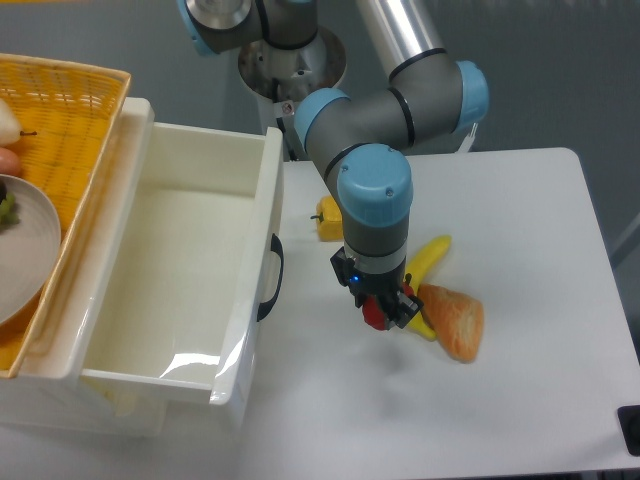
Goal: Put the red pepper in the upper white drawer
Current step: 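Close the gripper on the red bell pepper beside the banana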
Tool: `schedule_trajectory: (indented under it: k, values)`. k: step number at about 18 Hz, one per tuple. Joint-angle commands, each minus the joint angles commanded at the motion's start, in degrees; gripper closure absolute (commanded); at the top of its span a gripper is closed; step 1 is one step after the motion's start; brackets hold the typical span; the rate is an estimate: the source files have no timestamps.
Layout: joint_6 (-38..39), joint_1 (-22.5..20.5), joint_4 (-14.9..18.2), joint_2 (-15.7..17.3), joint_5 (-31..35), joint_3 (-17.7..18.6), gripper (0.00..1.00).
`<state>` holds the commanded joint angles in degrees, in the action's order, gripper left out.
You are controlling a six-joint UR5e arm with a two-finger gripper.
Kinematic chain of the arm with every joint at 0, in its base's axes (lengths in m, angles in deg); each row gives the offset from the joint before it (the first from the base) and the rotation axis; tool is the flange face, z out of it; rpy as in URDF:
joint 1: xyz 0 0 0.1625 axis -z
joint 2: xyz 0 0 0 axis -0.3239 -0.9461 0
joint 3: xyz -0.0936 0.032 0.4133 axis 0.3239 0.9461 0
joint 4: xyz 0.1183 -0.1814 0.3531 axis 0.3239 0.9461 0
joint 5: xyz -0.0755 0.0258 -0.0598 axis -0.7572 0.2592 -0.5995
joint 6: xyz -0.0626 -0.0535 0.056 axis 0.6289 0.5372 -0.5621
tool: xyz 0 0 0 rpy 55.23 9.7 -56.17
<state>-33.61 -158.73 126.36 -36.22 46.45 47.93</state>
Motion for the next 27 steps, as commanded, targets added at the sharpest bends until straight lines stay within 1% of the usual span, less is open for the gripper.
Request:
schedule_trajectory:
  k: [9,12,17,20,24,27]
  values:
    - [0.6,-0.1,0.2,1.1,0.1,-0.3,0.68]
    - [0.7,-0.3,1.1,1.6,0.0,-0.5,0.68]
    - [1.9,-0.4,1.3,2.4,-0.4,-1.2,0.68]
    - [2.4,-0.4,2.6,3.0,-0.5,-2.2,0.68]
    - [6.5,-0.5,2.9,3.5,-2.3,-2.8,0.68]
    - [12.9,-0.9,2.6,4.0,-4.6,-3.1,0.68]
